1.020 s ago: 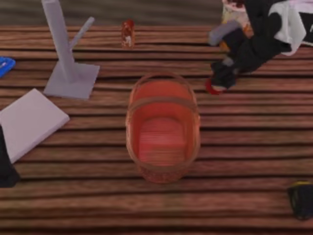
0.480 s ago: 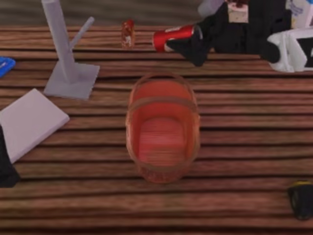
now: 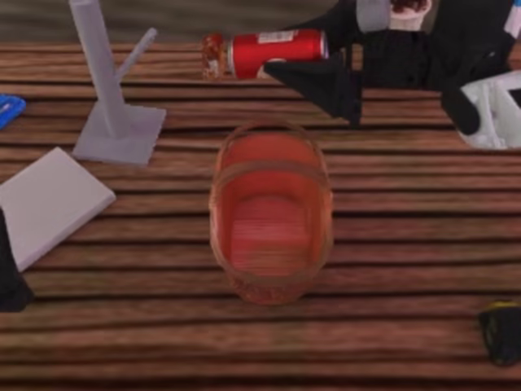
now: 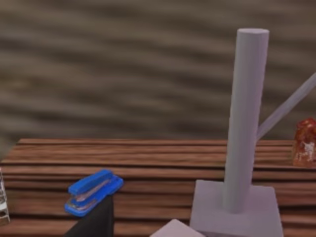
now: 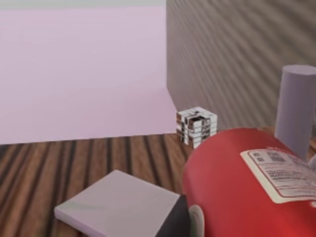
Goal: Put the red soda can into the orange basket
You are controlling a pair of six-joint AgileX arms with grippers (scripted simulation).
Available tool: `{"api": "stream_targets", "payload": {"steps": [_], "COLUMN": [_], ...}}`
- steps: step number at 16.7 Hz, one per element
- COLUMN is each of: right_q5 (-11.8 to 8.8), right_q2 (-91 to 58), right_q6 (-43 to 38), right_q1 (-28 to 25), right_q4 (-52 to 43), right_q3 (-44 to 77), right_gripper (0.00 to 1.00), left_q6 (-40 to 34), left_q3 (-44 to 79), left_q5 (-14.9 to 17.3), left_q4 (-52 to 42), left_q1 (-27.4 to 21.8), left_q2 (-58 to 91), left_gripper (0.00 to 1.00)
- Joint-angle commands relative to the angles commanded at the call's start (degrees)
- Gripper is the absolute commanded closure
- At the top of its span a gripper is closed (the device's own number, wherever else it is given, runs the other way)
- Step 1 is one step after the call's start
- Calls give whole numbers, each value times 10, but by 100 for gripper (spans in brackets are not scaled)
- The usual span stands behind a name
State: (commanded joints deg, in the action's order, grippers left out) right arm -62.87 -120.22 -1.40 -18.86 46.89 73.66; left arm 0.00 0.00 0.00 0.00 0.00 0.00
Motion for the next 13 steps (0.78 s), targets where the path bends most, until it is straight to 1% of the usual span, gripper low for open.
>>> {"api": "stream_targets", "payload": {"steps": [2, 8, 10, 13], "right_q5": [-10, -11, -11, -9], "right_q2": [6, -6, -36, -97], "right_q6": [-5, -5, -4, -3], "right_q1": [-1, 1, 0, -1], "right_q4": [15, 23, 57, 140], "right_q3": [-7, -7, -12, -26], "right_gripper": [100, 100, 100, 100], "left_q6": [0, 0, 0, 0], "left_q3": [0, 0, 0, 0], "left_q5": [0, 0, 0, 0], "left_q4": [0, 0, 0, 0], "left_q1": [0, 0, 0, 0], "left_q2": [0, 0, 0, 0], "left_gripper": [0, 0, 0, 0]}}
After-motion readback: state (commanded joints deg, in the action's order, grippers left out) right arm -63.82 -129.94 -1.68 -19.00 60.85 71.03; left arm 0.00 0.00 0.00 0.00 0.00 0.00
